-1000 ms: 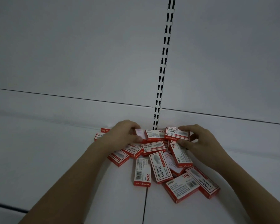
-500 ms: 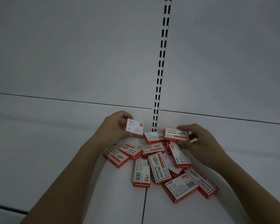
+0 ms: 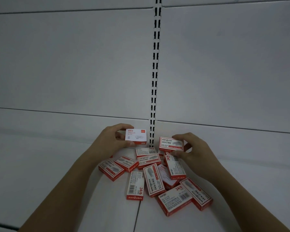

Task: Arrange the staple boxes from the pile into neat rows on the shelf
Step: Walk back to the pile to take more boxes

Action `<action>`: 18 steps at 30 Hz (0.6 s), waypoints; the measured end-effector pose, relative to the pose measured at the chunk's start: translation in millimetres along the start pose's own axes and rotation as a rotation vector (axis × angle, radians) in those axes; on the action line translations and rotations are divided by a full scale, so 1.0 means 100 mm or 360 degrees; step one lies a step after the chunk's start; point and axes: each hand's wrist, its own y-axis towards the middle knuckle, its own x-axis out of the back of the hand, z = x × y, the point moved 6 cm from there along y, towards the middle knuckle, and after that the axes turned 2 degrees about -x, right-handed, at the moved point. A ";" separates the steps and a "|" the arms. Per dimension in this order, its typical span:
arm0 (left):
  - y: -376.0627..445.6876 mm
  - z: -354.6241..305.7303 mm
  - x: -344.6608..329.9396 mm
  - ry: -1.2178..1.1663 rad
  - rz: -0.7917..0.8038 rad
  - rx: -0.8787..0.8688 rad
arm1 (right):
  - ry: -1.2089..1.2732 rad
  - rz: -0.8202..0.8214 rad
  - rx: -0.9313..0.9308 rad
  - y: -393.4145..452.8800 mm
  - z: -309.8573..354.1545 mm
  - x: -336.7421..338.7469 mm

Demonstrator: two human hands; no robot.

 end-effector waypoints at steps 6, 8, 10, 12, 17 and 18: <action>-0.05 0.00 -0.18 -0.0041 0.0040 0.0088 | 0.0023 -0.0021 -0.0011 0.03 -0.04 -0.01; -0.07 -0.03 -0.26 -0.0108 0.0067 0.0128 | 0.0047 -0.0008 -0.0017 0.04 -0.06 -0.01; -0.07 -0.11 -0.28 -0.0141 0.0044 0.0114 | 0.0044 0.0002 -0.0007 0.05 -0.05 0.00; -0.10 -0.20 -0.25 -0.0160 -0.0029 0.0073 | 0.0034 -0.0026 0.0007 0.06 -0.03 0.05; -0.42 -0.24 -0.23 -0.0286 -0.0101 0.0136 | 0.0075 -0.0123 -0.0005 -0.01 0.16 0.21; -0.48 -0.24 -0.22 -0.0282 -0.0085 0.0147 | 0.0085 -0.0122 -0.0008 -0.05 0.21 0.21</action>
